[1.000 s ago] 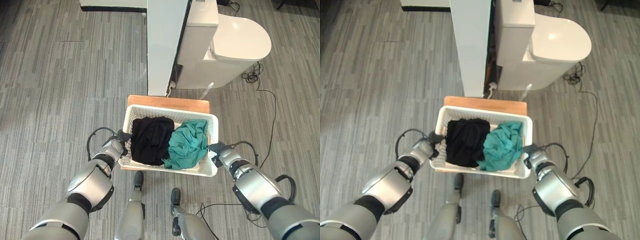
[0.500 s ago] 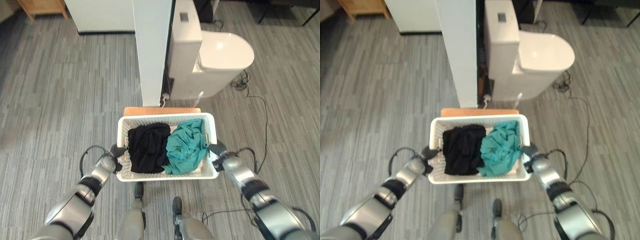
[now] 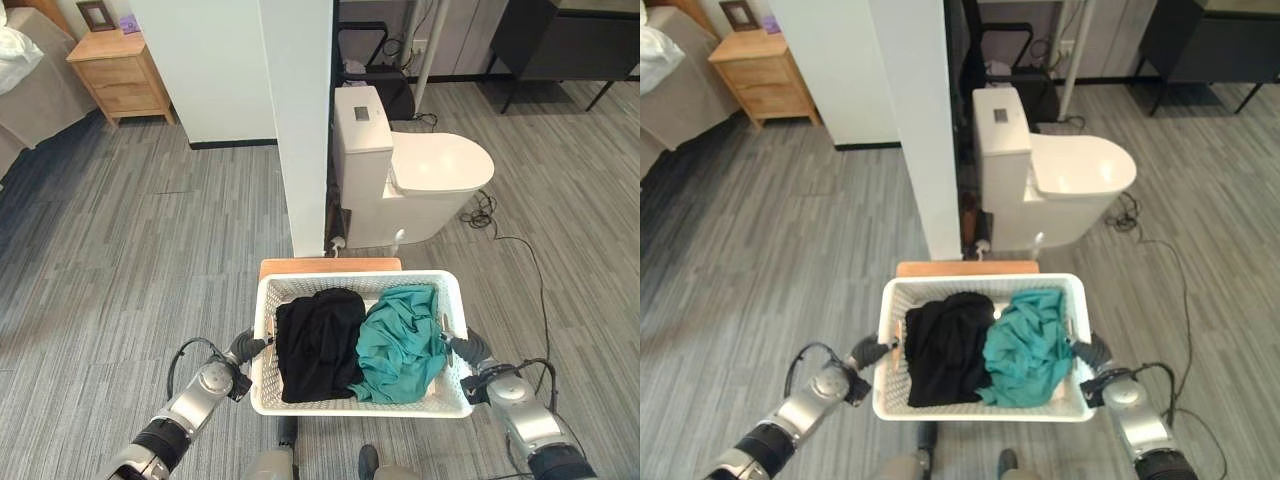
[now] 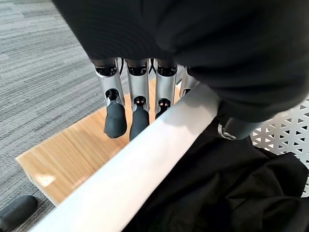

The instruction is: Grab the laundry basket,head to the washer,open it,put in the laundry and shut it.

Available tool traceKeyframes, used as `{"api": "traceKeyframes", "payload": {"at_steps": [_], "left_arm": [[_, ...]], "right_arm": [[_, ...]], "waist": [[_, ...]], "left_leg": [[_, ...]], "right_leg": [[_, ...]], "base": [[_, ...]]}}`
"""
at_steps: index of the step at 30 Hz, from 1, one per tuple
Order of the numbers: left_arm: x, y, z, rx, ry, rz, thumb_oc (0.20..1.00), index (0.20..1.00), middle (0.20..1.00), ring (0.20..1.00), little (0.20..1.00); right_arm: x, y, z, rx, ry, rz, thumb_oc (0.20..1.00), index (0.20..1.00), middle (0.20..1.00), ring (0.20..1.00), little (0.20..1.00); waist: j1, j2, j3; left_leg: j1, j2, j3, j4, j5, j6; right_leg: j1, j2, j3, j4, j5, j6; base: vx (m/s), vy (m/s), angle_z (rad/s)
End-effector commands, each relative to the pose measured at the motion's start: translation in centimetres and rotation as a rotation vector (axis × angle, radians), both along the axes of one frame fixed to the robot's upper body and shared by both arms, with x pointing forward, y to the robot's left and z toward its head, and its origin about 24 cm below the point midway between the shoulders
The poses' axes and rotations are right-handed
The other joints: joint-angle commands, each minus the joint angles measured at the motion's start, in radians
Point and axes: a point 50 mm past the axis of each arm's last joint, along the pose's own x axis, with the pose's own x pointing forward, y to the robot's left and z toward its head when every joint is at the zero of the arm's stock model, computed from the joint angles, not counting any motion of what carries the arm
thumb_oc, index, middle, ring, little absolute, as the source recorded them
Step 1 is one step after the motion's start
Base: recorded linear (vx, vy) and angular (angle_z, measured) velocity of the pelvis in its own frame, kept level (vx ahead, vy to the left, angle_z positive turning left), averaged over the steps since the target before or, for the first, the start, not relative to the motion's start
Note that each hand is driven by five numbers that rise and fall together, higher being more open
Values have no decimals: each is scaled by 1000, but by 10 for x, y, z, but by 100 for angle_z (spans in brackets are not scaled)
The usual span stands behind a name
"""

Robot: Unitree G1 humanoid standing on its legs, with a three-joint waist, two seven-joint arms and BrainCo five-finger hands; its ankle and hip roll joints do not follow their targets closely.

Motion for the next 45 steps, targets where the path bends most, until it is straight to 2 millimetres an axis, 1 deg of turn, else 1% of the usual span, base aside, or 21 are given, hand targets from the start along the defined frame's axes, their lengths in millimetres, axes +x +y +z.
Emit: {"api": "traceKeyframes", "payload": {"at_steps": [1, 6, 11, 15, 19, 23, 24, 25, 28, 29, 31, 32, 34, 35, 36, 37, 38, 39, 42, 43, 45], "left_arm": [[31, 6, 37, -90, -171, 33, 200, 200, 200, 200, 200], [32, 2, 36, -91, -171, 31, 200, 200, 200, 200, 200], [32, -2, 36, -107, -171, 30, 200, 200, 200, 200, 200], [32, -6, 34, -121, -164, 25, 200, 200, 200, 200, 200], [34, -9, 31, -115, -156, 20, 200, 200, 200, 200, 200], [35, -10, 29, -111, -152, 20, 200, 200, 200, 200, 200], [34, -9, 27, -106, -148, 26, 200, 200, 200, 200, 200], [34, -9, 27, -107, -148, 26, 200, 200, 200, 200, 200], [33, -10, 23, -102, -138, 25, 200, 200, 200, 200, 200], [34, -10, 24, -104, -139, 28, 200, 200, 200, 200, 200], [35, -9, 22, -100, -136, 37, 200, 200, 200, 200, 200], [35, -5, 20, -76, -128, 34, 200, 200, 200, 200, 200], [37, -2, 22, -67, -132, 36, 200, 200, 200, 200, 200], [38, 3, 23, -49, -137, 44, 200, 200, 200, 200, 200], [38, 3, 23, -48, -138, 44, 200, 200, 200, 200, 200], [43, 18, 30, -15, -158, 82, 200, 200, 200, 200, 200], [43, 23, 32, -10, -163, 99, 200, 200, 200, 200, 200], [43, 24, 32, -10, -164, 99, 200, 200, 200, 200, 200], [39, 33, 31, -6, -154, 128, 200, 200, 200, 200, 200], [39, 33, 31, -6, -154, 128, 200, 200, 200, 200, 200], [32, 39, 26, -18, -132, 152, 200, 200, 200, 200, 200]], "right_arm": [[5, -44, 24, -98, -84, -137, 200, 200, 200, 200, 200], [6, -43, 22, -104, -82, -144, 200, 200, 200, 200, 200], [7, -46, 21, -115, -77, -151, 200, 200, 200, 200, 200], [9, -48, 22, -121, -74, -155, 200, 200, 200, 200, 200], [10, -51, 25, -131, -82, -160, 200, 200, 200, 200, 200], [11, -54, 24, -129, -75, -165, 200, 200, 200, 200, 200], [11, -54, 23, -129, -65, -154, 200, 200, 200, 200, 200], [11, -54, 23, -129, -64, -154, 200, 200, 200, 200, 200], [10, -57, 22, -128, -52, -156, 200, 200, 200, 200, 200], [10, -59, 23, -132, -50, -158, 200, 200, 200, 200, 200], [11, -65, 32, -158, -72, -166, 200, 200, 200, 200, 200], [16, -66, 39, -178, -93, -162, 200, 200, 200, 200, 200], [19, -68, 43, -186, -108, -171, 200, 200, 200, 200, 200], [22, -67, 44, -188, -118, -180, 200, 200, 200, 200, 200], [22, -67, 44, -188, -118, -180, 200, 200, 200, 200, 200], [27, -60, 39, -163, -112, -173, 200, 200, 200, 200, 200], [28, -58, 37, -160, -107, -169, 200, 200, 200, 200, 200], [28, -58, 37, -159, -108, -169, 200, 200, 200, 200, 200], [27, -54, 28, -140, -74, -169, 200, 200, 200, 200, 200], [28, -54, 28, -139, -75, -169, 200, 200, 200, 200, 200], [30, -44, 17, -112, -30, -144, 200, 200, 200, 200, 200]], "waist": [[29, -9, -62], [29, -4, -43], [28, 3, -33], [27, 8, -32], [20, 9, -31], [19, 2, -22], [13, 0, -24], [16, 0, -23], [7, 7, -25], [-4, 10, -26], [-21, 18, -21], [-24, 18, -23], [-21, 14, -26], [-18, 15, -17], [-17, 14, -17], [4, 37, -7], [12, 43, -7], [12, 40, -7], [39, 51, -21], [41, 49, -22], [92, 40, -51]], "left_leg": [[77, 33, -47, 18, -127, -5], [49, 61, -65, 37, -103, -27], [31, 71, -79, 36, -84, -37], [23, 64, -95, 23, -71, -38], [17, 48, -118, 39, -88, -36], [7, 21, -173, 103, -140, -37], [18, 15, -209, 126, -169, -40], [19, 16, -205, 129, -172, -39], [49, 4, -248, 158, -224, -28], [56, -3, -247, 161, -238, -21], [82, -18, -196, 163, -277, 3], [97, -61, -161, 150, -294, 30], [99, -75, -123, 143, -297, 45], [100, -82, -83, 145, -296, 56], [99, -82, -82, 144, -295, 56], [88, -78, -7, 146, -288, 76], [82, -78, 11, 144, -276, 82], [80, -80, 11, 143, -272, 82], [65, -74, 59, 139, -248, 95], [61, -75, 61, 139, -245, 95], [38, -55, 132, 153, -230, 98]], "right_leg": [[-74, -3, -23, 60, -21, -1], [-71, 25, -33, 49, -24, -21], [-73, 37, -37, 25, -14, -25], [-83, 38, -32, 24, -7, -23], [-95, 26, -15, 24, 11, -14], [-124, 7, 44, 35, 38, 2], [-145, -2, 88, 41, 54, 13], [-144, -1, 92, 42, 54, 13], [-194, -16, 179, 65, 80, 39], [-208, -25, 198, 73, 87, 49], [-249, -37, 265, 97, 108, 81], [-299, -58, 313, 90, 148, 121], [-319, -67, 331, 84, 164, 137], [-352, -76, 316, 98, 193, 153], [-354, -76, 318, 98, 193, 153], [-362, -133, 120, 158, 134, 120], [-350, -145, 73, 200, 111, 103], [-353, -147, 75, 200, 114, 103], [-298, -165, -1, 326, 49, 80], [-303, -166, 2, 326, 51, 80], [-206, -202, -71, 408, -7, 68]], "base": [[-18, -67, 5], [-57, -131, 12], [-68, -73, 8], [-55, -3, -8], [-41, 68, -9], [-83, 182, -53], [-84, 208, -103], [-82, 234, -71], [-93, 282, -125], [-131, 367, -88], [-219, 472, -84], [-231, 394, -135], [-193, 262, -176], [-153, 163, -131], [-339, 183, -128], [-339, 149, -109], [-348, 147, -102], [-185, 59, -108], [-183, 46, -104], [-183, -2, -55], [-220, -97, -100]]}}
